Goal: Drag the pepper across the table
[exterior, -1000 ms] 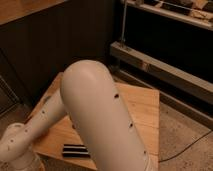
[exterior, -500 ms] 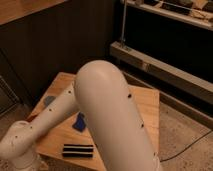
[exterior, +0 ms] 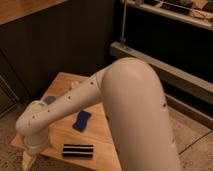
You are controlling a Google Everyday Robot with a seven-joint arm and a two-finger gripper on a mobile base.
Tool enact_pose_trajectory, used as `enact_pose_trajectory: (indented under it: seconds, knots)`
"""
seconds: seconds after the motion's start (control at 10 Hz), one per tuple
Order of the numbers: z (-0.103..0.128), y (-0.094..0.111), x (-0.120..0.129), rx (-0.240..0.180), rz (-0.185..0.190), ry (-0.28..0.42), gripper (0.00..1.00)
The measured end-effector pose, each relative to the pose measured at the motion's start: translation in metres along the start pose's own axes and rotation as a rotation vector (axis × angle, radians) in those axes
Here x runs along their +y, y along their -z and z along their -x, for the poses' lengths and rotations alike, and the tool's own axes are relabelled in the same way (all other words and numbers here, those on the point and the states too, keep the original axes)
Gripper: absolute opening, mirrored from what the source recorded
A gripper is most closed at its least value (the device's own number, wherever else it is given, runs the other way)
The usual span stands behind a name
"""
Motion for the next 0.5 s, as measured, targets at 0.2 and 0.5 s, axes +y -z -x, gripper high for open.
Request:
enact_pose_trajectory:
  seconds: [0.2, 0.5]
  knots:
    - [0.016, 0.032, -0.045, -0.099, -0.071, -0.19, 0.8]
    - [0.018, 0.057, -0.086, -0.174, -0.166, -0.375, 0.8]
